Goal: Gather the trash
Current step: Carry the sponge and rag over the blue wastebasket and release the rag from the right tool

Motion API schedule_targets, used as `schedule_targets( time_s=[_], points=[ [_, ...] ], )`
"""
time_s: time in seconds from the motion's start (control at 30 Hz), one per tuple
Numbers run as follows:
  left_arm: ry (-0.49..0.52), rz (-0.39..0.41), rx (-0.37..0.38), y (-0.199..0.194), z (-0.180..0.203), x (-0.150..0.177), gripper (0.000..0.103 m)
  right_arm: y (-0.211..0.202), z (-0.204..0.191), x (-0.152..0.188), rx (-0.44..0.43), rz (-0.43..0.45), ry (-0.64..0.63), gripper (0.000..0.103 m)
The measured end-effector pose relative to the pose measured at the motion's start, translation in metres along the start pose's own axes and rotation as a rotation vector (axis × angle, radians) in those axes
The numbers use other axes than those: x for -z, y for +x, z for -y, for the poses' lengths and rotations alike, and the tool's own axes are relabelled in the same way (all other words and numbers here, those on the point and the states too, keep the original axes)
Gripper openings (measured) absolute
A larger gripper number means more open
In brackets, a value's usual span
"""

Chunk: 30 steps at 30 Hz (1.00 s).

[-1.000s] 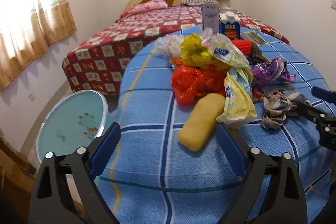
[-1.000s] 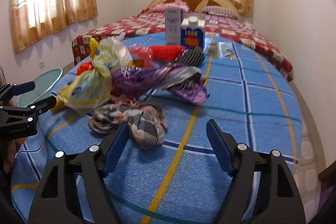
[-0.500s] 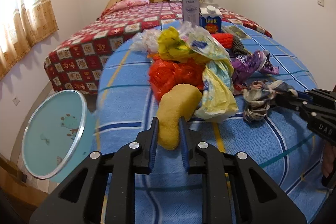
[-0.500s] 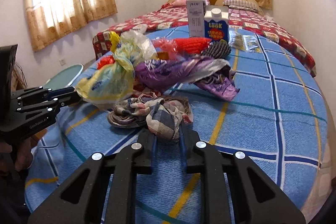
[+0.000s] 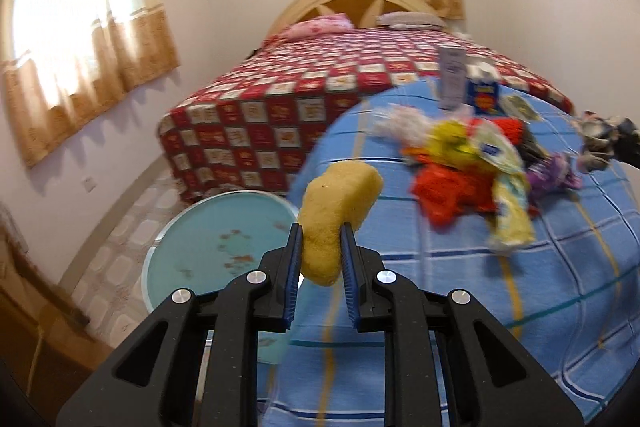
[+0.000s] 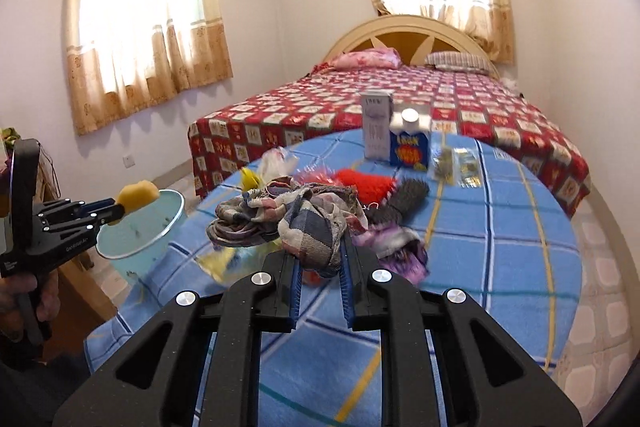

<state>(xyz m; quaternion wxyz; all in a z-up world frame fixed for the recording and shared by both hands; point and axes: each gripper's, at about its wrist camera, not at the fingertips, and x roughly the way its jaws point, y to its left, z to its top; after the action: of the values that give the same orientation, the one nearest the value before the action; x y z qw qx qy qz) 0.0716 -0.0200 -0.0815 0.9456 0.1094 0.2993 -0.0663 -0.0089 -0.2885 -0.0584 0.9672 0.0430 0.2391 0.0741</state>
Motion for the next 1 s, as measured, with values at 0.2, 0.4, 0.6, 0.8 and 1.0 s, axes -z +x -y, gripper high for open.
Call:
schedule_targets(
  time_s=[0.2, 0.4, 0.6, 0.8, 1.0],
  points=[
    [-0.061, -0.026, -0.105, 0.009, -0.038, -0.003, 0.019, 0.028, -0.022, -0.022, -0.026, 0.006, -0.049, 0.017],
    [-0.094, -0.056, -0.17, 0.02, -0.063, 0.0, 0.019, 0.063, -0.053, -0.038, -0.08, -0.011, -0.088, 0.017],
    [-0.108, -0.072, -0.235, 0.023, -0.08, 0.003, 0.02, 0.095, -0.09, -0.05, -0.136, -0.035, -0.137, 0.018],
    [-0.126, -0.095, -0.297, 0.029, -0.099, 0.007, 0.02, 0.128, -0.122, -0.053, -0.164, -0.071, -0.196, 0.018],
    [-0.141, -0.118, -0.339, 0.035, -0.116, 0.01, 0.02, 0.158, -0.153, -0.057, -0.187, -0.106, -0.244, 0.018]
  ],
)
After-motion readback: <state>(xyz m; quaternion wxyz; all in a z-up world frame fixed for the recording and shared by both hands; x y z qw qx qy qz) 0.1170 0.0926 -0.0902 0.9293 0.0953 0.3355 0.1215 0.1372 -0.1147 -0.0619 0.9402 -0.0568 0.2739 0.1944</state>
